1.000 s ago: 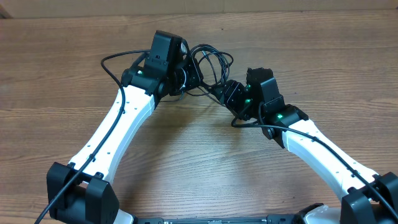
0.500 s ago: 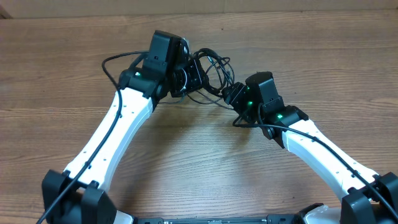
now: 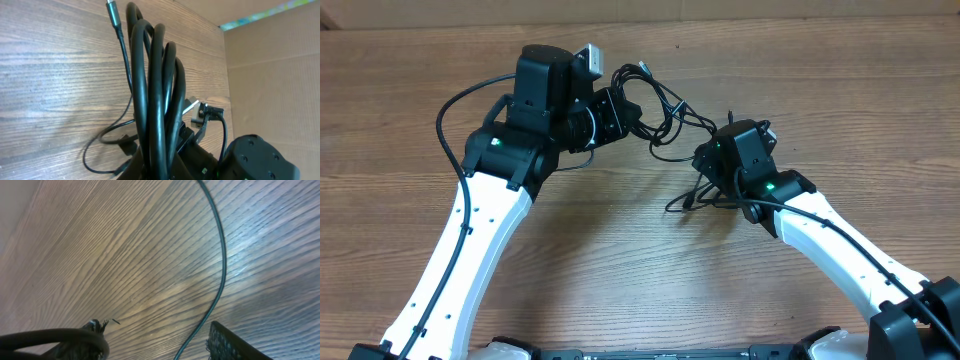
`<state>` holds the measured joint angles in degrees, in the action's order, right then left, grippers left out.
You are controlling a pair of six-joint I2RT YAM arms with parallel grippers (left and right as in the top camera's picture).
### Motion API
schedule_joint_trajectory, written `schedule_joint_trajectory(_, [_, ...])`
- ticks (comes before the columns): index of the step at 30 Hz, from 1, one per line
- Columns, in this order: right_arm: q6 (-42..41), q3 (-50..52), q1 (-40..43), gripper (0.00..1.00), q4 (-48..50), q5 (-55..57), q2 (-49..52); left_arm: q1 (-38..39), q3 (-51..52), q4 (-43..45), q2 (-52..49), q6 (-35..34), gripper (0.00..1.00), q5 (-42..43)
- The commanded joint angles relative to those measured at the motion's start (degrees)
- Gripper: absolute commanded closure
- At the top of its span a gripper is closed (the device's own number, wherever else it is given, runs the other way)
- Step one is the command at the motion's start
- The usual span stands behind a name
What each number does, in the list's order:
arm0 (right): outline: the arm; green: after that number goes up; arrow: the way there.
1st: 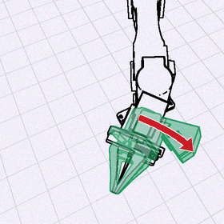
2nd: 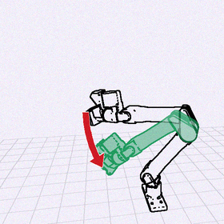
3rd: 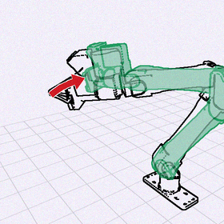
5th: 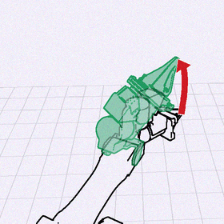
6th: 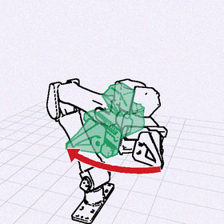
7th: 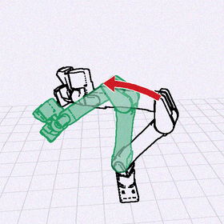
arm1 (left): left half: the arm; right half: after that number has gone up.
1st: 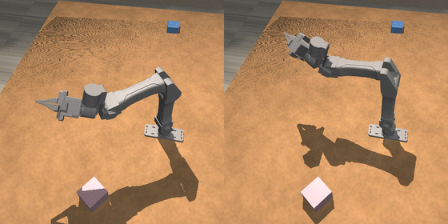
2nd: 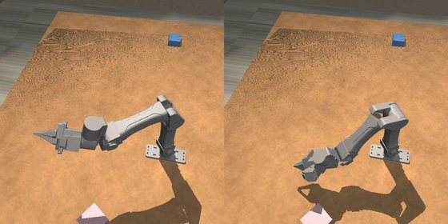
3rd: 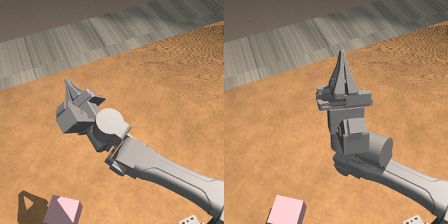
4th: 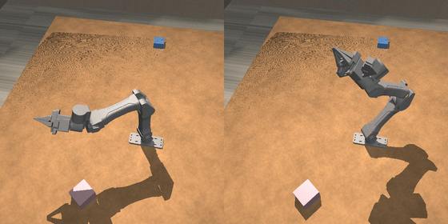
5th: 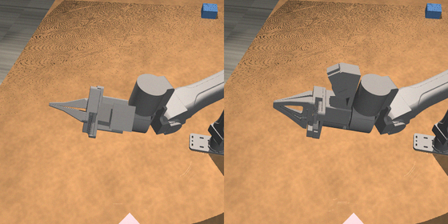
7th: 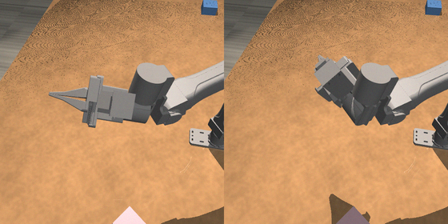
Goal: Untangle cables
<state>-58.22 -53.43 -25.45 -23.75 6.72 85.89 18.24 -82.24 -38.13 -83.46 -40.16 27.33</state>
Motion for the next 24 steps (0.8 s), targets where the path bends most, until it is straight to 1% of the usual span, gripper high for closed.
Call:
schedule_joint_trajectory(1, [0.2,-1.0,2.0,0.33,-0.8,3.8,-0.1,-1.2,-2.4,0.7,2.4,5.3,0.96,2.8])
schedule_joint_trajectory(3, [2.3,-1.0,3.2,0.31,-0.9,4.3,-0.1,-2.1,-2.4,1.2,2.4,9.7,0.96,5.4])
schedule_joint_trajectory(5, [5.0,-1.0,5.4,0.3,-1.1,4.2,-0.1,-3.5,-2.4,1.7,2.4,16.2,0.96,8.4])
schedule_joint_trajectory(9, [4.9,-1.0,9.2,0.25,-2.0,3.5,-0.1,-5.8,-2.4,2.4,2.4,27.0,0.96,12.8])
schedule_joint_trajectory(12, [4.9,-1.0,12.0,0.24,-2.1,3.1,-0.1,-7.3,-2.4,2.4,2.4,33.4,0.96,12.7])
schedule_joint_trajectory(14, [4.9,-1.0,13.3,0.21,-2.2,3.1,-0.1,-7.6,-2.4,2.3,2.3,35.2,0.96,12.7])
schedule_joint_trajectory(17, [5.7,-1.0,14.3,0.12,-2.1,2.1,-0.1,-7.6,-2.4,1.6,2.1,36.8,0.96,12.7])
schedule_joint_trajectory(18, [6.1,-1.0,14.3,0.11,-2.1,1.7,-0.1,-7.5,-2.4,1.2,2.0,37.0,0.92,12.5])
schedule_joint_trajectory(19, [6.3,-1.0,14.3,0.09,-2.1,1.6,-0.1,-7.4,-2.4,0.7,1.8,37.0,0.84,12.5])
schedule_joint_trajectory(20, [6.2,-1.0,14.3,0.07,-2.1,0.9,-0.1,-7.3,-2.4,0.3,1.5,37.0,0.8,12.3])
schedule_joint_trajectory(24, [6.3,-1.0,14.3,0.04,-2.1,-3.0,-0.1,-7.3,-2.4,-1.0,0.3,37.0,0.77,12.3])
